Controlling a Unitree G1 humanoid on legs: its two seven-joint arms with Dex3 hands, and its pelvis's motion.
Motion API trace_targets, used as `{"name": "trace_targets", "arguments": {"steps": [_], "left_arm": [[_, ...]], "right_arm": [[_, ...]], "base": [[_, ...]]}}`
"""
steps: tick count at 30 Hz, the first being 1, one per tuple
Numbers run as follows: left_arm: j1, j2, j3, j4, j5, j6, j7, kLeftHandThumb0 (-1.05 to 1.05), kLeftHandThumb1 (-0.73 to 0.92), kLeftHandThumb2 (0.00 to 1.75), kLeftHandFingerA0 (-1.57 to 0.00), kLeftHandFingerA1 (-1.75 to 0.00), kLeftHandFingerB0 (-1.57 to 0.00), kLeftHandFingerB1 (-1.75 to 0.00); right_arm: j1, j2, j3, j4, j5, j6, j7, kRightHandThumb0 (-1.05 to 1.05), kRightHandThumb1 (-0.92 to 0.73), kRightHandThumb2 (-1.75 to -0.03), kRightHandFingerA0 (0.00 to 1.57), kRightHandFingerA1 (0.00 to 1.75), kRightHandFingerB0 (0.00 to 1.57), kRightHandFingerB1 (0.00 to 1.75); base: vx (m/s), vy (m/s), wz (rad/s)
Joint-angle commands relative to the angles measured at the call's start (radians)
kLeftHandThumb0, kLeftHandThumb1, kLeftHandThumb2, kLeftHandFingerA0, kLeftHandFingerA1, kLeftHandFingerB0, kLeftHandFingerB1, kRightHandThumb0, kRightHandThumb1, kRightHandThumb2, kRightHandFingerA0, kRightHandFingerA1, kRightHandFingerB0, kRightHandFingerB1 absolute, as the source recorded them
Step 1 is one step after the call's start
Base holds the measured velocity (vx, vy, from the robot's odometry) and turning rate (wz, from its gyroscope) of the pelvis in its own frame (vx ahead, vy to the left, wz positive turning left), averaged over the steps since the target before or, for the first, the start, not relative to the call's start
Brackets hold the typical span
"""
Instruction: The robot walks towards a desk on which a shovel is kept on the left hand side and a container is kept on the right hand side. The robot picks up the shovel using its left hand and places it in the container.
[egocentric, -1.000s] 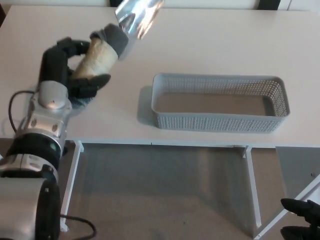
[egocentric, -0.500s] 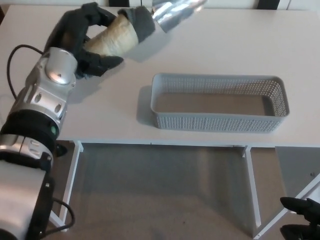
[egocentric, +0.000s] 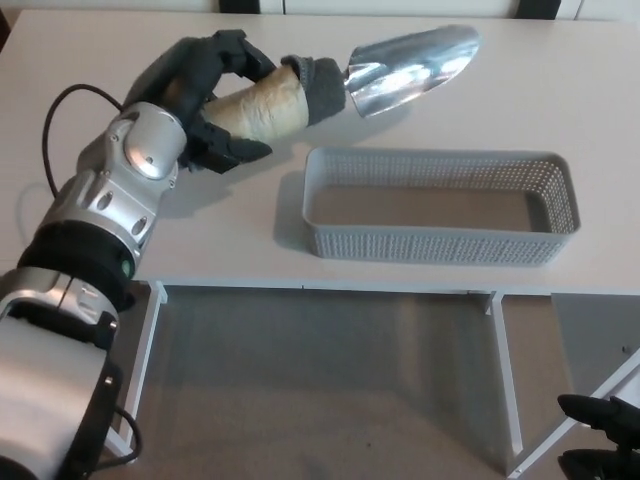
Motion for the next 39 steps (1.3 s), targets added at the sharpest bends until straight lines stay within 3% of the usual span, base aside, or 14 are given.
{"name": "trace_targets", "arguments": {"steps": [1,3,4,7,10,11,12,14,18,24,28,33,36,39], "left_arm": [[-0.014,0.006,-0.017,-0.007,0.023,-0.061,-0.01,-0.18,0.72,0.62,-1.01,-1.39,-0.71,-1.18],[-0.012,0.01,-0.018,-0.016,0.019,-0.064,-0.019,-0.21,0.73,0.61,-1.01,-1.28,-0.7,-1.09],[-0.011,0.012,-0.016,-0.025,0.015,-0.064,-0.028,-0.23,0.71,0.61,-1.02,-1.17,-0.71,-0.7],[-0.006,0.016,0.005,-0.065,-0.013,-0.043,-0.072,-0.24,0.73,0.61,-0.96,-0.92,-0.67,-0.53],[-0.004,0.02,0.042,-0.096,-0.05,-0.039,-0.113,-0.21,0.78,0.63,-1.02,-0.91,-0.71,-0.58],[-0.011,0.022,0.065,-0.102,-0.073,-0.049,-0.14,-0.2,0.81,0.63,-0.92,-0.7,-0.75,-0.66],[-0.019,0.026,0.081,-0.102,-0.09,-0.053,-0.167,-0.22,0.81,0.63,-0.92,-1.0,-0.76,-0.78],[-0.024,0.026,0.097,-0.106,-0.095,-0.044,-0.189,-0.22,0.8,0.64,-0.92,-1.18,-0.76,-0.75],[-0.055,0.018,0.165,-0.091,-0.162,0.014,-0.299,-0.21,0.79,0.65,-0.89,-1.31,-0.73,-0.94],[-0.076,0.042,0.131,-0.076,-0.131,-0.024,-0.42,-0.19,0.82,0.65,-1.08,-1.25,-0.8,-1.05],[-0.08,0.05,0.098,-0.066,-0.098,-0.037,-0.442,-0.2,0.79,0.64,-1.01,-1.19,-0.79,-0.83],[-0.085,0.052,0.061,-0.068,-0.084,-0.011,-0.462,-0.13,0.8,0.63,-0.89,-1.1,-0.73,-1.02],[-0.08,0.059,0.027,-0.07,-0.07,-0.057,-0.481,-0.15,0.8,0.67,-1.01,-1.27,-0.77,-1.17],[-0.067,0.062,0.012,-0.078,-0.066,-0.074,-0.489,-0.13,0.78,0.68,-1.0,-1.04,-0.8,-1.21]], "right_arm": [[0.003,-0.007,-0.003,-0.01,0.006,0.016,0.001,-0.41,-0.7,-0.6,0.57,0.51,0.4,0.42],[0.003,-0.01,0.002,-0.007,-0.002,0.017,0.0,-0.41,-0.7,-0.6,0.56,0.5,0.4,0.42],[0.004,-0.01,0.003,-0.004,-0.003,0.01,0.0,-0.4,-0.7,-0.6,0.56,0.51,0.4,0.43],[0.008,-0.01,0.003,0.0,0.003,0.002,0.005,-0.4,-0.7,-0.6,0.55,0.51,0.39,0.43],[0.004,-0.008,0.006,0.009,0.0,0.001,0.002,-0.4,-0.7,-0.6,0.56,0.51,0.4,0.43],[0.0,-0.005,0.006,0.018,0.003,-0.001,0.001,-0.4,-0.7,-0.61,0.55,0.51,0.39,0.43],[-0.002,-0.005,0.007,0.021,0.003,-0.003,0.0,-0.39,-0.7,-0.61,0.55,0.51,0.39,0.43],[-0.002,-0.004,0.006,0.021,0.006,-0.002,0.001,-0.39,-0.7,-0.61,0.54,0.52,0.38,0.43],[-0.003,-0.005,0.01,0.039,0.003,-0.013,0.0,-0.4,-0.7,-0.6,0.56,0.51,0.4,0.43],[-0.003,-0.003,0.011,0.025,0.004,0.01,0.001,-0.39,-0.7,-0.6,0.56,0.5,0.39,0.42],[-0.006,-0.005,0.011,0.027,0.007,0.002,0.005,-0.4,-0.7,-0.6,0.56,0.51,0.39,0.43],[-0.01,0.0,0.01,0.011,0.013,0.012,0.005,-0.39,-0.7,-0.6,0.56,0.53,0.39,0.43],[-0.026,-0.004,0.016,0.02,0.001,0.01,0.001,-0.39,-0.69,-0.6,0.56,0.52,0.4,0.43],[-0.03,-0.01,0.021,0.028,-0.011,0.005,-0.003,-0.41,-0.7,-0.6,0.57,0.51,0.4,0.43]], "base": [[0.0,0.0,0.0],[0.0,0.0,0.0],[0.0,0.0,0.0],[0.0,0.0,0.0],[0.0,0.0,0.0],[0.0,0.0,0.0],[0.0,0.0,0.0],[0.0,0.0,0.0],[0.0,0.0,0.0],[0.0,0.0,0.0],[0.0,0.0,0.0],[0.0,0.0,0.0],[0.0,0.0,0.0],[0.0,0.0,0.0]]}}
